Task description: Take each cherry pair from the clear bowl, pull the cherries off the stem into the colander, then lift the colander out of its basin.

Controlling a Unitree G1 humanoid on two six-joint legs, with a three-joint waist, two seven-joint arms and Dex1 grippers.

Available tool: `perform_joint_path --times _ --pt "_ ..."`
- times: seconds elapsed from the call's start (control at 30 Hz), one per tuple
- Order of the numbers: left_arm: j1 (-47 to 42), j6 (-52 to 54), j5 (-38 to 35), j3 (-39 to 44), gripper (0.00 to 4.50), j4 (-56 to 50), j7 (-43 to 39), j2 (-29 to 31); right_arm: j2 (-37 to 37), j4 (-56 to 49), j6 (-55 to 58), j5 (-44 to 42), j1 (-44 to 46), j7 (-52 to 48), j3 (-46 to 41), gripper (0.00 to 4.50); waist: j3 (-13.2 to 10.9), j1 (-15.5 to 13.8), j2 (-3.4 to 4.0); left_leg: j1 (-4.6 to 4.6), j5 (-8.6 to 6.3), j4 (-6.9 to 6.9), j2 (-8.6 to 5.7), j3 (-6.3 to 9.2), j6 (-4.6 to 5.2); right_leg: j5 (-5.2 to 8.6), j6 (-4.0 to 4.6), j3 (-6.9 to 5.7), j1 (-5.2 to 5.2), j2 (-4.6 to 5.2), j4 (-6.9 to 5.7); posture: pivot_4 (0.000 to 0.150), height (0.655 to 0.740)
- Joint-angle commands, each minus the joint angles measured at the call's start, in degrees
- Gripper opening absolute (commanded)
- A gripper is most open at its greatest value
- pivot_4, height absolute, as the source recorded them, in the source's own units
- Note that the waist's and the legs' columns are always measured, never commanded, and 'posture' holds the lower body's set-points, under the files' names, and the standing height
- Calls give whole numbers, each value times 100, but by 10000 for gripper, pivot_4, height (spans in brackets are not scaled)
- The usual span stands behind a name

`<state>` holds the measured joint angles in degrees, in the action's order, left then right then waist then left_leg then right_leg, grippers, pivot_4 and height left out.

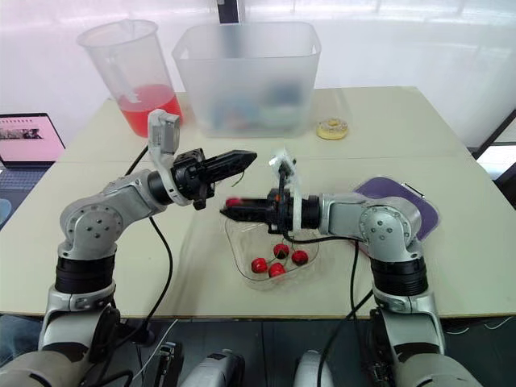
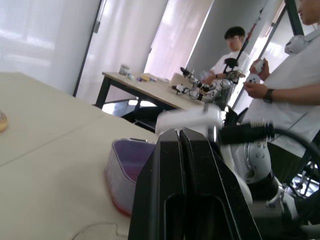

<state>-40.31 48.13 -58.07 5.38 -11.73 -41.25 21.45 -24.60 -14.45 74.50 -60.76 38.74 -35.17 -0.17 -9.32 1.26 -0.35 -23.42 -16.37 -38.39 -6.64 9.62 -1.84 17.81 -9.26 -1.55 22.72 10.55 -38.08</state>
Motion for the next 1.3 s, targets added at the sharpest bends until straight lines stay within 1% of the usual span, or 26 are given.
perform_joint_path --times 0.03,0.13,0.2,0.27,0.3,0.37,0.43,0.5,0.57,0.63,0.73,0.77,0.87,0.9,0.93,0.97,1.03,1.07,1.2,1.3 --pt "-66 -164 2 109 0 -74 -44 -39 -256 -293 -42 -66 46 -197 -71 7093 0 -2 0 0 0 0 0 -1 0 0 0 0 0 0 0 1500 7400" --pt "-15 -209 26 149 0 -87 -14 -35 -747 -403 -9 -205 119 -392 -335 7093 0 -29 0 0 0 0 -1 -1 0 0 0 0 -1 0 1 1500 7400" --pt "29 -217 12 221 0 -88 22 16 -1356 -315 -88 -113 241 -654 -592 7093 -1 -44 -1 0 0 -2 -4 0 0 0 0 -1 -4 2 4 1500 7400" --pt "104 -211 8 279 0 -102 12 114 -2195 56 -346 306 427 -1011 -723 7093 -1 -48 -2 -1 0 -5 -8 -1 1 0 0 -1 -6 5 8 1500 7400" --pt "151 -204 7 309 0 -111 7 171 -2714 320 -584 672 523 -1254 -646 7093 -1 -46 -2 -1 0 -5 -9 -2 1 0 0 -1 -6 4 9 1500 7400" --pt "244 -202 2 367 0 -136 8 269 -3681 878 -1229 1537 618 -1791 -257 7093 -2 -45 -3 -1 -1 -4 -9 -6 2 1 -2 -2 -4 5 12 1500 7400" --pt "324 -227 19 399 0 -157 6 333 -4293 1389 -1799 2215 638 -2284 147 7093 -2 -31 -3 -1 -1 0 -8 -10 2 1 -2 -4 -4 2 14 1500 7400" --pt "383 -289 71 407 0 -158 12 364 -4570 1827 -2175 2691 705 -2656 456 7093 -2 -9 -3 3 -1 5 -6 -23 2 2 -3 -4 -5 0 24 1500 7400" --pt "428 -379 135 427 0 -148 77 326 -4690 2269 -2585 3258 779 -2959 821 7093 -2 18 -3 5 -1 5 2 -30 2 2 -3 -3 -4 0 26 1500 7400" --pt "482 -434 161 443 0 -186 137 282 -4666 2633 -2891 3673 836 -3213 1065 7093 -3 21 -2 5 -1 9 6 -39 2 2 -3 -3 -1 0 27 1500 7400" --pt "747 -425 104 478 0 -415 222 296 -4414 2938 -2870 3840 957 -3418 1148 7093 -3 46 -2 3 -1 16 10 -38 1 2 -3 0 4 1 31 1500 7400" --pt "812 -423 94 485 0 -463 244 316 -4384 3022 -2944 4024 986 -3413 1216 7093 -3 48 -2 3 -1 16 10 -35 1 2 -3 0 4 1 32 1500 7400" --pt "861 -442 74 520 0 -531 384 314 -4302 3121 -2947 4323 1089 -3450 1280 18050 -3 6 -2 2 -1 13 9 -24 1 2 -3 -1 4 1 33 1500 7400" --pt "842 -442 62 517 0 -555 418 312 -4277 3102 -2905 4354 1122 -3506 1278 23638 -3 -18 -2 2 -1 11 8 -24 1 2 -3 0 3 1 33 1500 7400" --pt "822 -440 57 508 0 -575 432 319 -4265 3092 -2887 4405 1155 -3566 1289 27295 -3 -29 -2 2 -1 10 8 -24 1 2 -3 0 3 1 33 1500 7400" --pt "810 -439 50 505 0 -589 446 324 -4270 3089 -2885 4464 1191 -3636 1308 33414 -3 -40 -2 2 -1 10 8 -24 1 2 -3 0 2 1 34 1500 7400" --pt "824 -441 63 510 0 -586 454 347 -4313 3125 -2960 4627 1271 -3765 1351 43086 -3 -50 -2 1 -1 10 7 -23 1 2 -3 0 2 1 36 1500 7400" --pt "853 -445 79 524 0 -574 454 363 -4337 3157 -3086 4742 1317 -3798 1368 44614 -3 -48 -2 1 -1 10 6 -22 1 2 -3 0 1 1 37 1500 7400" --pt "1067 -345 -2 672 0 -582 467 476 -4300 3011 -3154 4822 1698 -4108 1284 44614 -3 -25 -1 1 -1 12 8 -23 1 2 -3 0 4 0 37 1500 7400" --pt "1325 -108 -273 891 0 -661 603 640 -4180 2746 -3200 4571 2001 -4516 1108 44614 -3 -2 0 2 -1 16 11 -24 1 2 -3 1 8 -1 38 1500 7400"
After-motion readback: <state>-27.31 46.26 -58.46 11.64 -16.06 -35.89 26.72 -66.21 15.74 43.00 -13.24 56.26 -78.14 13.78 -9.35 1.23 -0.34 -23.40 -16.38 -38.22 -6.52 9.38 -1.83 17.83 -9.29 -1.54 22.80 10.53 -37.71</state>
